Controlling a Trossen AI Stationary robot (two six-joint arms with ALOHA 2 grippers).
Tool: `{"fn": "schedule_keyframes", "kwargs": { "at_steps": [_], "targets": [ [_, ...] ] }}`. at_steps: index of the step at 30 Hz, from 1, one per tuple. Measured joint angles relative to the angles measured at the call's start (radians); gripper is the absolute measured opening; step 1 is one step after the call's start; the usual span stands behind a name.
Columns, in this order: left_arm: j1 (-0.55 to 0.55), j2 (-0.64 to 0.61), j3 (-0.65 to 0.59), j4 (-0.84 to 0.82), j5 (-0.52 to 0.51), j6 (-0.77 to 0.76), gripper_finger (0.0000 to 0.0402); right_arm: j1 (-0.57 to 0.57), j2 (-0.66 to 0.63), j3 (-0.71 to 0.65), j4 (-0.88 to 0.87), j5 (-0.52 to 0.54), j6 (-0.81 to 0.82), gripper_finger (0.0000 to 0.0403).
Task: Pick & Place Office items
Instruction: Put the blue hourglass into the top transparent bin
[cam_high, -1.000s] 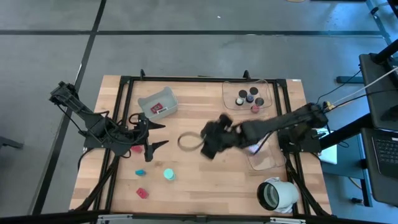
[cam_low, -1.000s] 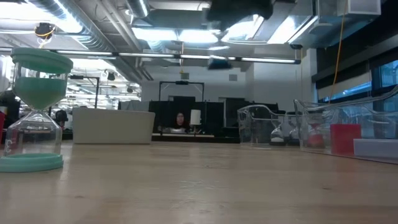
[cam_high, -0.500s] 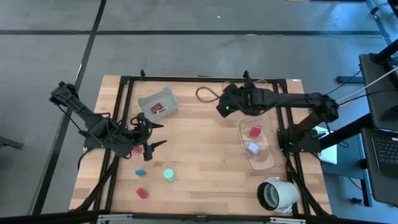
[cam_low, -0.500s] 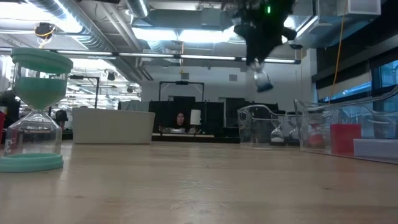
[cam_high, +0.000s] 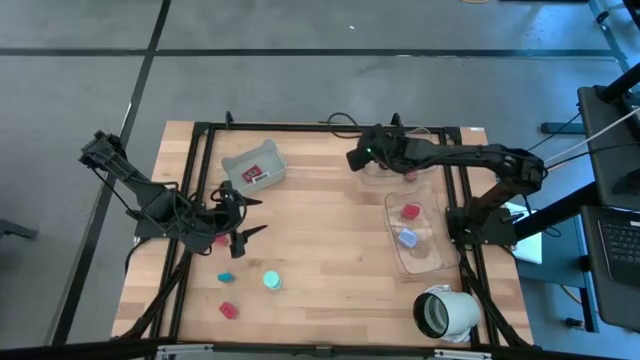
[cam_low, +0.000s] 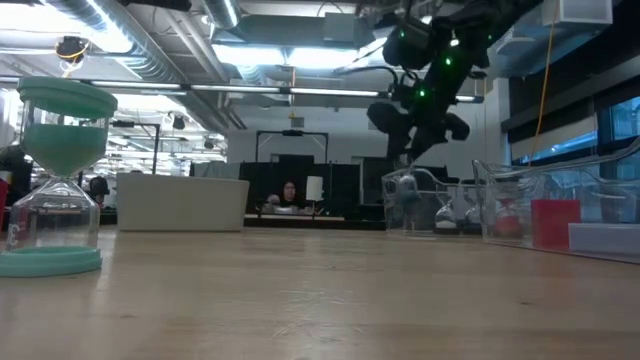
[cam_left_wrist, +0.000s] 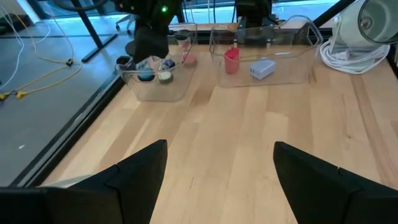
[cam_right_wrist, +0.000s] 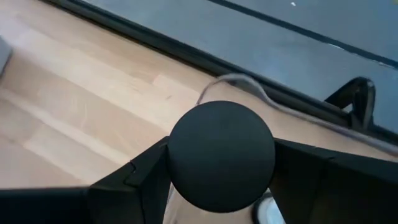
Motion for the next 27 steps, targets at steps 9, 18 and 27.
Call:
{"fn": "schedule_keyframes", "kwargs": {
  "at_steps": [9, 18, 27],
  "targets": [
    [0.0, 0.0, -0.001, -0.01, -0.055, 0.003, 0.029, -0.005, 0.0, -0.102, 0.103, -0.001, 0.04, 0.0213],
    [0.0, 0.0, -0.001, -0.01, -0.058, 0.003, 0.029, -0.005, 0.0, -0.204, 0.244, -0.002, 0.08, 0.0214],
    [0.0, 0.0, -0.001, -0.01, -0.058, 0.002, 0.029, -0.006, 0.0, -0.205, 0.254, 0.001, 0.083, 0.0214]
  ]
}}
